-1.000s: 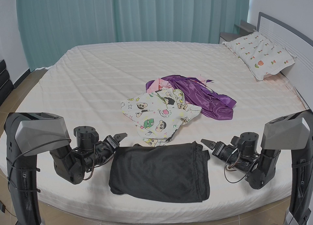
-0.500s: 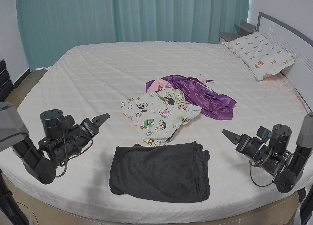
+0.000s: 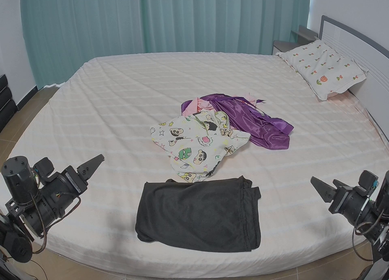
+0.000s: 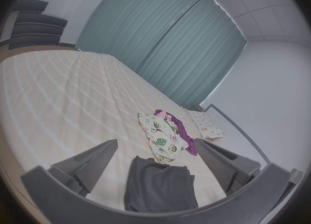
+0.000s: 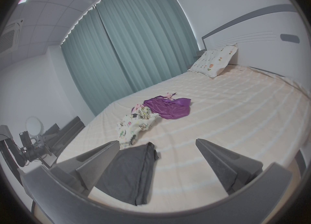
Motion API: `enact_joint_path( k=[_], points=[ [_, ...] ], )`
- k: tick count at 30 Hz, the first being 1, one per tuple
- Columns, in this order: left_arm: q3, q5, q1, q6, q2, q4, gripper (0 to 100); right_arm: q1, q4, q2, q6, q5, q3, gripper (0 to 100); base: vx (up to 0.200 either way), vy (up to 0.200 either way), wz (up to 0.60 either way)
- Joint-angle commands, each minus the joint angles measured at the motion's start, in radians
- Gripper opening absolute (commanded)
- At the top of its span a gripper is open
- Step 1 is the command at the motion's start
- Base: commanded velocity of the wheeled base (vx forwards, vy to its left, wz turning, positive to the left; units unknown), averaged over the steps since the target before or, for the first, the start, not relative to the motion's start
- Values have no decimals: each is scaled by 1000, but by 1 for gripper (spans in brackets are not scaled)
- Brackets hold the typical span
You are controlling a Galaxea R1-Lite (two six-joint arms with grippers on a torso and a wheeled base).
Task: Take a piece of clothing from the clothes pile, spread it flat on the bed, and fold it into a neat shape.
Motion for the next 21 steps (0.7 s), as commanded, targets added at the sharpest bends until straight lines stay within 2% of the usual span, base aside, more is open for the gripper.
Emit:
enact_joint_path(
  k=[1,2,4,5,8,9,10,14,17,21],
  points=[
    [146,189,-7,67,-379,186,100,23,636,-707,-40,-166,18,100,0,0,0],
    [146,195,-7,69,-387,195,100,15,647,-718,-40,-166,18,100,0,0,0],
    [146,256,-9,146,-536,321,100,-92,881,-926,-56,-159,18,100,0,0,0],
    [146,262,-9,176,-571,344,100,-112,917,-961,-60,-160,18,100,0,0,0],
    [144,319,-4,261,-689,455,100,-194,935,-1027,-63,-160,18,100,0,0,0],
    [144,334,-4,267,-703,468,100,-201,938,-1032,-65,-160,18,100,0,0,0],
    [144,397,-9,278,-745,501,100,-223,949,-1055,-72,-157,18,100,0,0,0],
    [146,480,0,281,-837,517,100,-247,992,-1075,-92,-152,18,100,0,0,0],
    [146,546,17,330,-941,580,100,-318,1032,-1113,-129,-151,18,100,0,0,0],
    [144,580,57,437,-1094,697,100,-387,1125,-1241,-226,-79,9,100,0,0,0]
  ],
)
